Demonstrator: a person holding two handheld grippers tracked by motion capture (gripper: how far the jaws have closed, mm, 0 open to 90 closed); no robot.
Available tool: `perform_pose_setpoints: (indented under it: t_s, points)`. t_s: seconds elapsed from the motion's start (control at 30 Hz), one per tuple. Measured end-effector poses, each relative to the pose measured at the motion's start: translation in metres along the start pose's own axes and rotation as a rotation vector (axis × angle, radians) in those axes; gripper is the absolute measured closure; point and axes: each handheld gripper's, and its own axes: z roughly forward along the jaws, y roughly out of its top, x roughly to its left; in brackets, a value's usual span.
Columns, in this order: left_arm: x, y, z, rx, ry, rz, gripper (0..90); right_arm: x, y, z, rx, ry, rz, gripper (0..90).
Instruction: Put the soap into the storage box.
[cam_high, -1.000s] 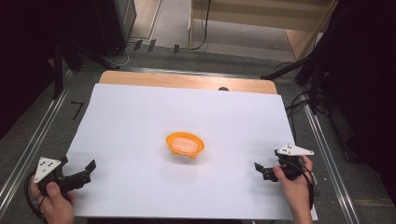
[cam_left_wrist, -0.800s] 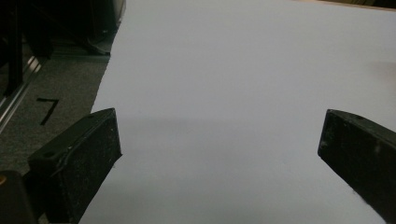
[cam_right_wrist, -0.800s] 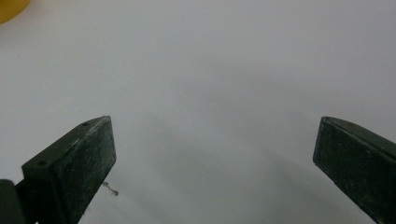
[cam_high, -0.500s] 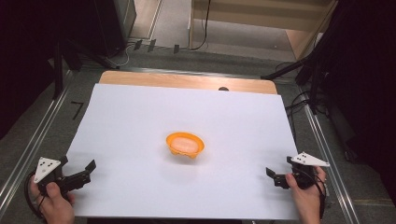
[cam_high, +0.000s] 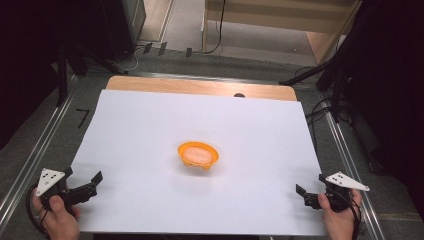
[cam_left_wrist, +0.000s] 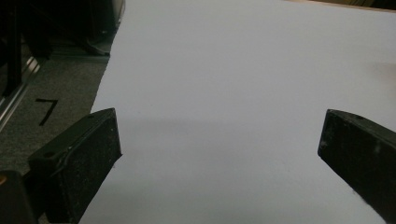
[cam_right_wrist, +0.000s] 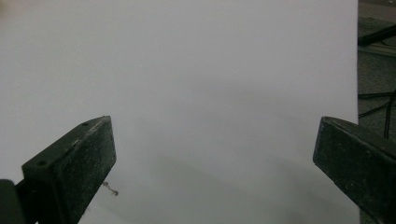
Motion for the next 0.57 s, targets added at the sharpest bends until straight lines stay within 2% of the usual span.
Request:
perform_pose_setpoints:
  t_s: [0.23, 0.33, 0.4, 0.57]
  points:
    - [0.0, 0.0002, 0.0007, 0.004, -0.001, -0.001, 0.0, 0.0015, -0.0064, -0.0067, -0.069, 0.001, -0.008, 0.0]
    - [0.0001, 0.0004, 0.0011, 0.006, -0.003, -0.005, 0.0, 0.0005, -0.0083, -0.0086, -0.094, 0.001, 0.005, 0.0]
    - [0.0005, 0.0004, 0.001, 0.006, -0.004, -0.007, 0.0, 0.0008, -0.0087, -0.0086, -0.096, -0.011, 0.014, 0.0]
    - [0.0007, 0.0006, 0.0013, 0.009, -0.004, -0.007, 0.0, 0.0044, -0.0085, -0.0089, -0.101, -0.054, -0.011, 0.0]
